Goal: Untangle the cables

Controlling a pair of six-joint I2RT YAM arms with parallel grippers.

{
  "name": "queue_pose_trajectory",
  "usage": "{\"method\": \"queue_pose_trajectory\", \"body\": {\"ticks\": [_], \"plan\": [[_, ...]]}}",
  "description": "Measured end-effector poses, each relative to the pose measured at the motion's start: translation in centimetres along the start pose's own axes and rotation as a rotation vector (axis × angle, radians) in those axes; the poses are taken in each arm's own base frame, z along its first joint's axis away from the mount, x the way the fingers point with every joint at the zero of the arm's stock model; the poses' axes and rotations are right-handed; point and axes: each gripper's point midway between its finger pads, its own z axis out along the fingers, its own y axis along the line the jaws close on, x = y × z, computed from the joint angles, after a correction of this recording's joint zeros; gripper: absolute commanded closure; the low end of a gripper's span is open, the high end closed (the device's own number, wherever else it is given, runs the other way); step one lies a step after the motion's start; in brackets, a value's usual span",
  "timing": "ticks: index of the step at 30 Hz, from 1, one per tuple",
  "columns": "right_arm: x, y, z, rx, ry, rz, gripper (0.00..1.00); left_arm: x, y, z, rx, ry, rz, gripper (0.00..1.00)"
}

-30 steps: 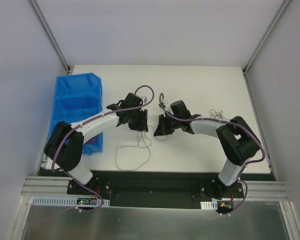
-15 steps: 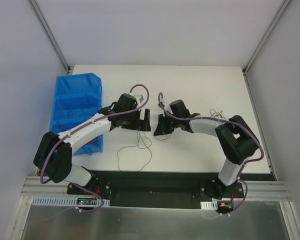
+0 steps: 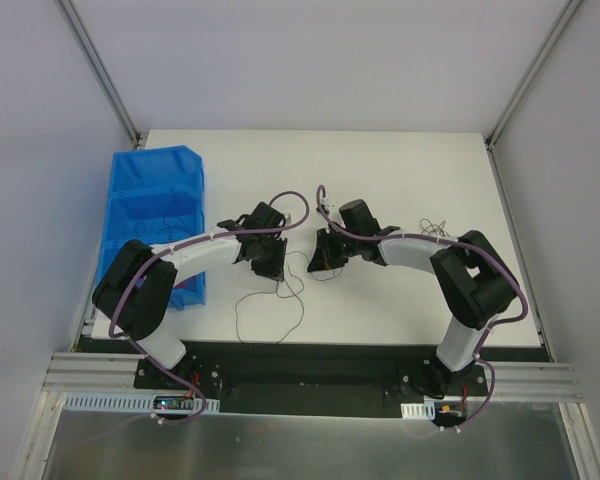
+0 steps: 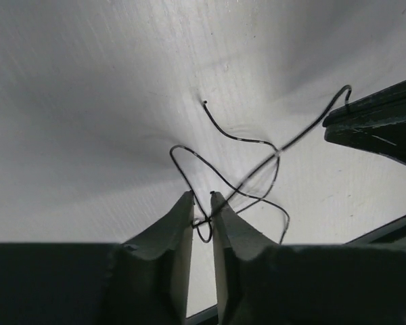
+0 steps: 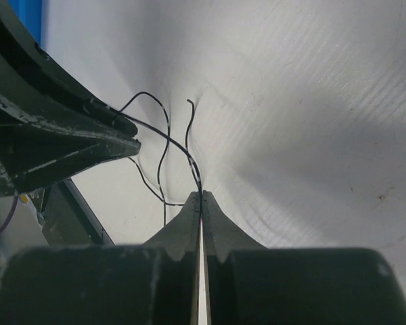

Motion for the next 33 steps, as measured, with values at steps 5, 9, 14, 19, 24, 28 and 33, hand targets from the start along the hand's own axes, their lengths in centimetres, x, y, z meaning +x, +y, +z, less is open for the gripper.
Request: {"method": "queue_pose_trajectory", "body": {"ticks": [5, 9, 14, 19, 24, 28, 33], "plan": [[0.0, 0.0, 0.0, 0.0, 0.0, -0.001, 0.8, -0.5, 0.5, 0.2, -0.037, -0.007, 0.01, 1.0], [-0.2, -0.4, -0.1, 0.024, -0.012, -0.002, 0.52, -1.4, 1.1, -0.5, -0.084, -0.038, 0.029, 1.0], [-0.8, -1.6, -1.8, 0.076, -0.083, 0.003, 0.41, -4.6, 1.4, -4.9, -0.151, -0.189, 0.083, 1.0], [-1.5, -2.9, -4.6, 0.128, -0.198, 0.015, 0.4, -11.0, 2.0, -13.4, -0.184, -0.503, 0.062, 1.0], [-2.6, -3.4, -5.6, 0.134, -0.261, 0.027, 0.41, -15.5, 4.6, -21.5, -0.207, -0.793, 0.016, 1.0], [-3.0, -3.4, -5.7, 0.127, -0.278, 0.034, 0.41, -17.4, 6.5, -26.6, -0.237, -0.98, 0.023, 1.0], [-3.0, -3.5, -5.7, 0.121, -0.287, 0.046, 0.41, -17.8, 9.2, -29.9, -0.298, -1.149, 0.083, 1.0]]}}
